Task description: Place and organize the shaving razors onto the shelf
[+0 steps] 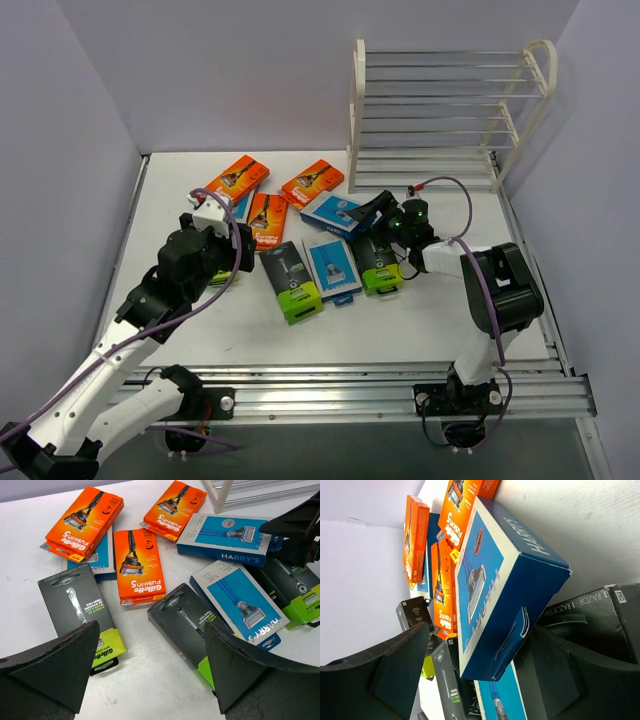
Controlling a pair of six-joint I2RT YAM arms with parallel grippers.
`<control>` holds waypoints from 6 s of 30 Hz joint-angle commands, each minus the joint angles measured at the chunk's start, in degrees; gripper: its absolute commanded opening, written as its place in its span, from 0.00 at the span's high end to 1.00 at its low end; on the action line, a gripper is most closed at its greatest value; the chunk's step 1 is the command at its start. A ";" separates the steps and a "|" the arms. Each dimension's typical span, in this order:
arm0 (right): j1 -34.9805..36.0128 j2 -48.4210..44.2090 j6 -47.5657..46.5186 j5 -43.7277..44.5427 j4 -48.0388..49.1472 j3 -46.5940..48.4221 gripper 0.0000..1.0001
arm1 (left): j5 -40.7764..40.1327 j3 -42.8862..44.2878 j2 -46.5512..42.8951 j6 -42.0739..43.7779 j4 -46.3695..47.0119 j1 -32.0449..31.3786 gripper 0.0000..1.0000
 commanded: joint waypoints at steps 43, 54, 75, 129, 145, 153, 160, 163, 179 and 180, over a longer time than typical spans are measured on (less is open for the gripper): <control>0.27 -5.65 6.91 1.76 2.20 0.98 1.00 | -2.80 1.87 -0.11 1.04 0.69 -0.89 0.06; -2.36 -13.56 8.49 2.20 -3.32 3.43 1.00 | -4.56 1.34 1.73 1.49 0.95 -1.59 0.06; -11.24 -21.12 10.51 -0.26 -15.73 21.98 1.00 | -5.17 0.64 4.20 1.92 1.74 -2.38 0.06; -29.35 -14.88 17.55 29.08 -11.34 35.26 1.00 | -2.27 0.73 8.85 0.87 1.74 -5.02 0.06; -27.50 -11.81 16.58 39.81 -8.08 33.32 1.00 | -1.83 0.81 10.35 1.05 1.74 -5.72 0.06; -26.63 -10.84 17.11 44.03 -6.59 32.36 1.00 | -1.04 0.81 10.61 0.87 1.83 -6.25 0.06; -24.96 -8.99 16.67 47.19 -6.50 32.97 0.96 | -0.69 0.90 11.23 0.87 1.74 -6.69 0.06; -24.25 -8.20 16.23 47.81 -5.89 33.15 0.88 | -0.78 0.90 11.40 0.87 1.74 -6.95 0.06; -21.44 -3.55 14.03 47.82 -5.53 37.80 0.50 | -1.48 0.99 10.88 1.05 1.39 -6.95 0.06; -21.35 -3.37 13.77 47.55 -5.62 38.07 0.49 | -1.57 0.99 10.79 1.13 1.39 -6.95 0.06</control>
